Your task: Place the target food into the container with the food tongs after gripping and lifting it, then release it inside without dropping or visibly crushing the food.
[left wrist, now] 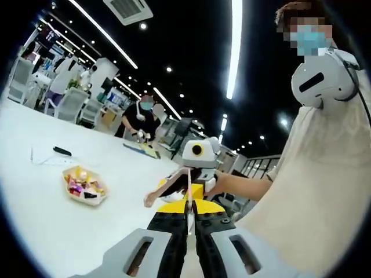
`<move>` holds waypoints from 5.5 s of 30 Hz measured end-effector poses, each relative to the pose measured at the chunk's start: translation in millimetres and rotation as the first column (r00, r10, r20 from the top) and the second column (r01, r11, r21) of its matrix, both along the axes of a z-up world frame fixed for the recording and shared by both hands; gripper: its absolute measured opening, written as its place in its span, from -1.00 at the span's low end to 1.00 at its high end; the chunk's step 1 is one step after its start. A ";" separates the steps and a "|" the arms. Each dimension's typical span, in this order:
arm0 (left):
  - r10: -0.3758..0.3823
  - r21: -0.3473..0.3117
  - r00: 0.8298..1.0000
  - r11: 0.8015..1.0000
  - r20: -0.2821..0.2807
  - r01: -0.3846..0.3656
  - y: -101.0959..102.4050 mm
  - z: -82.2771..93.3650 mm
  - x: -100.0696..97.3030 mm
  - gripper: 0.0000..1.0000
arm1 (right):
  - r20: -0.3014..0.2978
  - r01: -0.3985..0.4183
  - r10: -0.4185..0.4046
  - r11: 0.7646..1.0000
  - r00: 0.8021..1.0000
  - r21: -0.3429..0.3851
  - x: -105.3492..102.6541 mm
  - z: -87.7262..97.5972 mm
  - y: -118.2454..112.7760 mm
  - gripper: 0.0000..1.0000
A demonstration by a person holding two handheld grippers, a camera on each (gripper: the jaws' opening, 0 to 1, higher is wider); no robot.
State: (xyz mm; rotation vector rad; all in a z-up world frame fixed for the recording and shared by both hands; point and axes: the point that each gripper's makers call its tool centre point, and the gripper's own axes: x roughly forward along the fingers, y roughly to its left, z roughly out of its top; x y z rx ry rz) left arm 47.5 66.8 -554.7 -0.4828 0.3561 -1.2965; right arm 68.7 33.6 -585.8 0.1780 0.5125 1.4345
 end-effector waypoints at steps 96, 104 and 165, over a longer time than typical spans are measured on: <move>-0.058 0.039 0.997 0.997 -0.055 0.060 -24.2 -20.3 4.3 -1.00 | -0.097 -0.234 0.221 0.960 0.970 -0.155 -19.0 -23.6 -63.2 -0.66; -0.051 0.071 0.997 0.996 -0.057 0.055 -26.9 -30.8 8.6 -1.00 | -0.108 -0.217 0.200 0.958 0.974 -0.188 -11.6 -34.4 -67.5 -0.66; 0.098 0.426 0.995 0.902 -0.035 -0.074 -48.5 -167.1 55.4 -0.94 | -0.066 -0.191 0.187 0.809 0.980 -0.556 37.1 -163.2 -94.8 -0.67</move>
